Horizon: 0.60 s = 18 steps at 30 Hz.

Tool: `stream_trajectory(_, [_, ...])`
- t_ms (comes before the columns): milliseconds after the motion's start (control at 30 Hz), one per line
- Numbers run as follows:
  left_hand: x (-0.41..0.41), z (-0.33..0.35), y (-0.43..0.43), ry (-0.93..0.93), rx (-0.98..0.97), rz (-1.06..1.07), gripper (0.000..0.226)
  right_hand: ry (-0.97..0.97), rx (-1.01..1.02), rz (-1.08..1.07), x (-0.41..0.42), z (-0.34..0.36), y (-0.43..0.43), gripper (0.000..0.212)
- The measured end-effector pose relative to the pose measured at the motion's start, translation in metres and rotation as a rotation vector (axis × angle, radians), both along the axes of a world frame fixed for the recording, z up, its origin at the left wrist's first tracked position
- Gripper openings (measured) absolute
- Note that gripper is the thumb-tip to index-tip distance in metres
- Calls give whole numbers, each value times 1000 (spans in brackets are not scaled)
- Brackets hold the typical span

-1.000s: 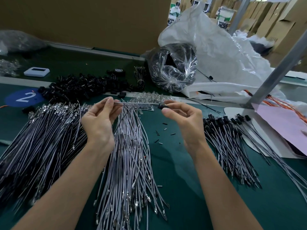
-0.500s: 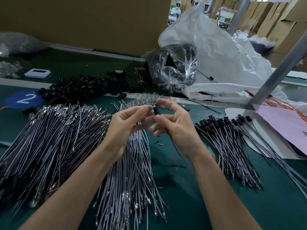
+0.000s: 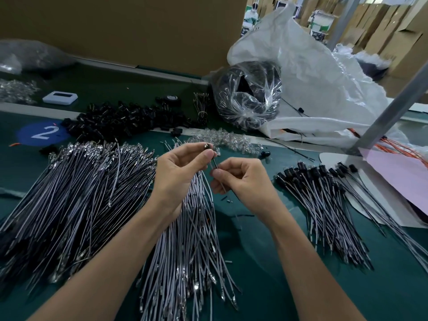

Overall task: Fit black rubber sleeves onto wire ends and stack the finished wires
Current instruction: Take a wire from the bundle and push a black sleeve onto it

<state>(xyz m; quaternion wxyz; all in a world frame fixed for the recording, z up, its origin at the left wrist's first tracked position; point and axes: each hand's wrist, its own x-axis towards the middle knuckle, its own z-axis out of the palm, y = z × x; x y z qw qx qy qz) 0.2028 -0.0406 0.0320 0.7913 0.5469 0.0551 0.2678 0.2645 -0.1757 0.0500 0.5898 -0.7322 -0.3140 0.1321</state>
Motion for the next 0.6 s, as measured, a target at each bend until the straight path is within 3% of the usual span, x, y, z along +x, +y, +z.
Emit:
stream_trajectory(200, [-1,-3,-5,22,18,-37,33,81,153,-49,-3,-3,3,9])
stream_trajectory(400, [-2,4,-2,-3,-37,126,11,57,120,-71,-4,-6,7,10])
stream_trajectory(600, [-2,5,-4,39,-38,147,12,37,129,-70,-5,-10,9,13])
